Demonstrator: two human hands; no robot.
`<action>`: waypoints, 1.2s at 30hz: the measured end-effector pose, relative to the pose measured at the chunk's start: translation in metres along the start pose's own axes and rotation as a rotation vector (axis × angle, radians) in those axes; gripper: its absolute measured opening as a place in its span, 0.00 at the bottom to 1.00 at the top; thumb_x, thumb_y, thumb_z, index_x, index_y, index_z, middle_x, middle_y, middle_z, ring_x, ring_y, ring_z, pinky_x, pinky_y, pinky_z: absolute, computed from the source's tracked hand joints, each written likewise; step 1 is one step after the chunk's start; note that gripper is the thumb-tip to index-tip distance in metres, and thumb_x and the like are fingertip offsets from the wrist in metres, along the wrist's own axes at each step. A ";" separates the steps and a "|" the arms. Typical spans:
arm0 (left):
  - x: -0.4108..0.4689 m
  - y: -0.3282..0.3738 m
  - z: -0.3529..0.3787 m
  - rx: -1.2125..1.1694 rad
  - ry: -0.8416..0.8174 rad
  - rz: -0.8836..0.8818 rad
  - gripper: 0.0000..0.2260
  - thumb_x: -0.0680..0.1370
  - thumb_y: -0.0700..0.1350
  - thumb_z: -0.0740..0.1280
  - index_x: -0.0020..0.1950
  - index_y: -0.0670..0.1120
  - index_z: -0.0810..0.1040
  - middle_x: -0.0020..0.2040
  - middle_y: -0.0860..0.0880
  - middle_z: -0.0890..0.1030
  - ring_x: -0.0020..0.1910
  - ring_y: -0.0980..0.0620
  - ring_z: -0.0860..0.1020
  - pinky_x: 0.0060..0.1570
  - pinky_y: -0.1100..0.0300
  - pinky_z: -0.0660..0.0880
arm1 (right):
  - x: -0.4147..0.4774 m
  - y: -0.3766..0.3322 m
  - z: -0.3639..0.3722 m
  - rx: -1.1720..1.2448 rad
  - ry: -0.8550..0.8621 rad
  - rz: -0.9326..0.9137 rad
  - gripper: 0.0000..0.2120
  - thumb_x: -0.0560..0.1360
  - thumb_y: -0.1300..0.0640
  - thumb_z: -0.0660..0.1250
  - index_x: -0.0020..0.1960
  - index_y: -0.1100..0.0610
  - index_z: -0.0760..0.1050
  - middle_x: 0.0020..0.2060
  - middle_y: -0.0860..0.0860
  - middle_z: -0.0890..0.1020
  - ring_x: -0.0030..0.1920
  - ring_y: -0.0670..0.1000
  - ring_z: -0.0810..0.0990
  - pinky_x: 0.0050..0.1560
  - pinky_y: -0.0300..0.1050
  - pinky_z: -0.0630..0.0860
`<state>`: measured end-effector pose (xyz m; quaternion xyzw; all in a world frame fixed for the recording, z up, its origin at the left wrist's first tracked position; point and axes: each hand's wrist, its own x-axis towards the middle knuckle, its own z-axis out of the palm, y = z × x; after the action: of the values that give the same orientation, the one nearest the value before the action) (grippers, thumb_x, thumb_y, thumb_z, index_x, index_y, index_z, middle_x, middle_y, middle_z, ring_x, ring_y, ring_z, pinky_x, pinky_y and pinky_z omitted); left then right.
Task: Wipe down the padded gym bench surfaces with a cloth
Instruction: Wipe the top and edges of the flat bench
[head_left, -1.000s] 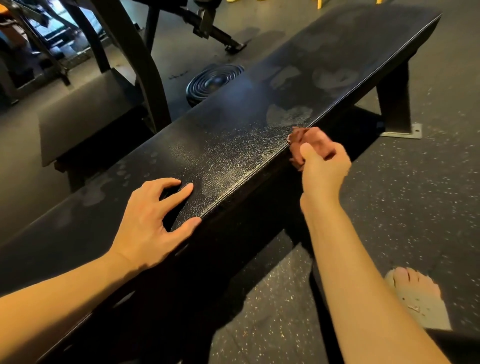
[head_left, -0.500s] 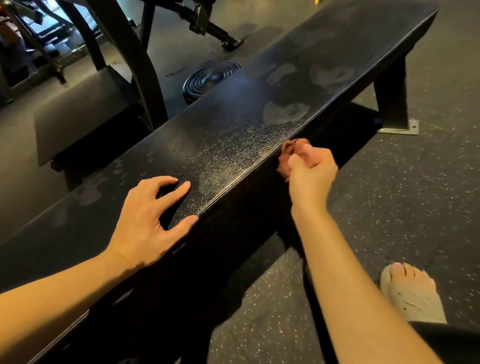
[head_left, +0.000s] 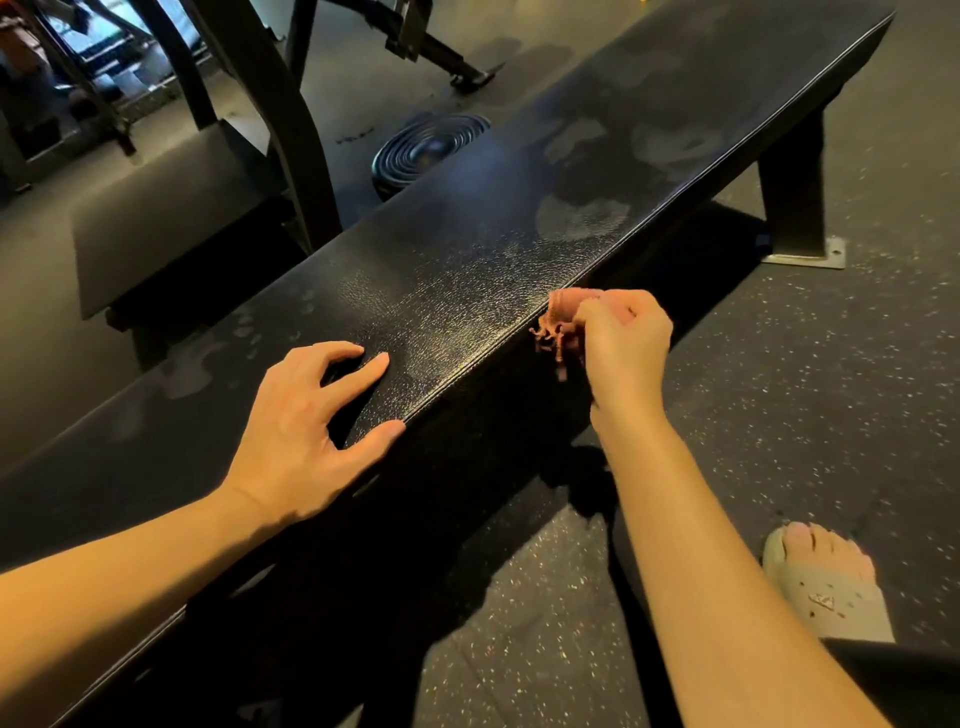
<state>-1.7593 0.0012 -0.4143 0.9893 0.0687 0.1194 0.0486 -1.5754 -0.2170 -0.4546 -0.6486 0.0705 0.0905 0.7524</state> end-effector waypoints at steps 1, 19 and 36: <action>0.000 0.000 0.000 0.001 0.000 0.001 0.30 0.75 0.65 0.65 0.73 0.51 0.78 0.68 0.48 0.75 0.67 0.46 0.72 0.67 0.48 0.66 | -0.006 0.004 0.003 0.044 -0.016 0.028 0.11 0.71 0.65 0.67 0.52 0.62 0.79 0.43 0.50 0.87 0.43 0.46 0.86 0.44 0.45 0.84; -0.002 -0.002 0.001 0.013 -0.002 -0.001 0.30 0.76 0.66 0.64 0.74 0.52 0.76 0.69 0.49 0.74 0.68 0.46 0.71 0.68 0.46 0.66 | -0.074 0.034 0.025 0.034 -0.280 -0.026 0.08 0.73 0.67 0.67 0.44 0.55 0.79 0.38 0.54 0.86 0.37 0.52 0.86 0.39 0.51 0.84; 0.003 -0.002 -0.028 -0.008 -0.086 0.021 0.30 0.76 0.70 0.64 0.70 0.51 0.80 0.67 0.49 0.78 0.65 0.49 0.75 0.66 0.54 0.68 | -0.158 0.075 0.042 -0.259 -0.517 -0.035 0.10 0.69 0.53 0.68 0.46 0.42 0.70 0.44 0.50 0.85 0.43 0.53 0.87 0.45 0.60 0.84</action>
<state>-1.7633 0.0060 -0.3870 0.9939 0.0555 0.0777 0.0544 -1.7469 -0.1723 -0.4851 -0.6960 -0.1471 0.2480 0.6576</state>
